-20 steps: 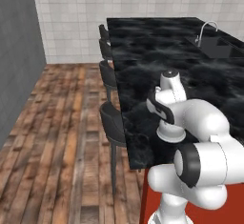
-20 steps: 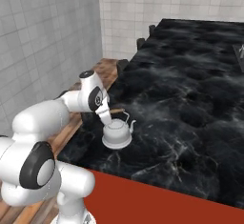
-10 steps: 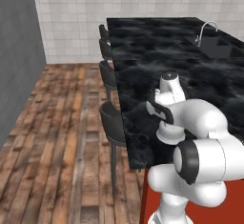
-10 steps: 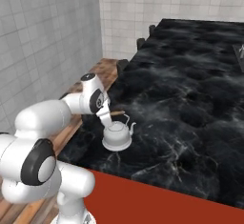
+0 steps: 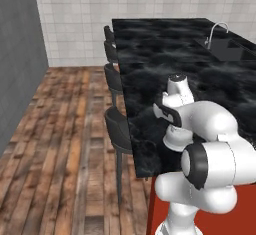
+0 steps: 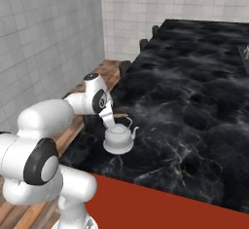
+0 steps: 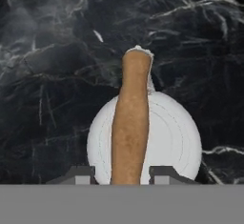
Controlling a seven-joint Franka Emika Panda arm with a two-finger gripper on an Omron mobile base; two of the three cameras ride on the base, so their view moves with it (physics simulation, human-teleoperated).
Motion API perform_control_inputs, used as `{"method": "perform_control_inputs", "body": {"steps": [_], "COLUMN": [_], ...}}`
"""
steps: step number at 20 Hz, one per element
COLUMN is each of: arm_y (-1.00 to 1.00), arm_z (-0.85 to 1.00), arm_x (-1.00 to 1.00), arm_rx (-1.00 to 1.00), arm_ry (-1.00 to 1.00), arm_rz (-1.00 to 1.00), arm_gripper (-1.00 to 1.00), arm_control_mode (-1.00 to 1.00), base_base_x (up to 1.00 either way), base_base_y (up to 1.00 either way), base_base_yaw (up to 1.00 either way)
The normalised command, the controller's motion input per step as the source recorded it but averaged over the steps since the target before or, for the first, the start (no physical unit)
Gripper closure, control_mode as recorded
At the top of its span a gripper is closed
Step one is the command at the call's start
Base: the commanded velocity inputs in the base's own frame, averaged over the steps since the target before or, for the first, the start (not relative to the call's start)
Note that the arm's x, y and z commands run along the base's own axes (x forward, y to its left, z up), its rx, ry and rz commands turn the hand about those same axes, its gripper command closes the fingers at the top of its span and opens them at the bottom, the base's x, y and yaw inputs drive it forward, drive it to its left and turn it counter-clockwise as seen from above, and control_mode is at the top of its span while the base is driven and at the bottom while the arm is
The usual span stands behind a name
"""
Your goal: The kettle is done boiling. Turn off the stove, then wait for 300 timesteps before moving the kettle to the dining table.
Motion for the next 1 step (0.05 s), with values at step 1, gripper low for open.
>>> {"method": "perform_control_inputs", "body": {"steps": [1], "arm_y": [-0.03], "arm_z": [-0.02], "arm_x": [-0.1], "arm_rx": [0.01], "arm_ry": [0.0], "arm_rz": [0.0], "arm_gripper": [-1.0], "arm_control_mode": [-1.0], "base_base_x": [0.0], "base_base_y": [0.0], "base_base_yaw": [0.0]}}
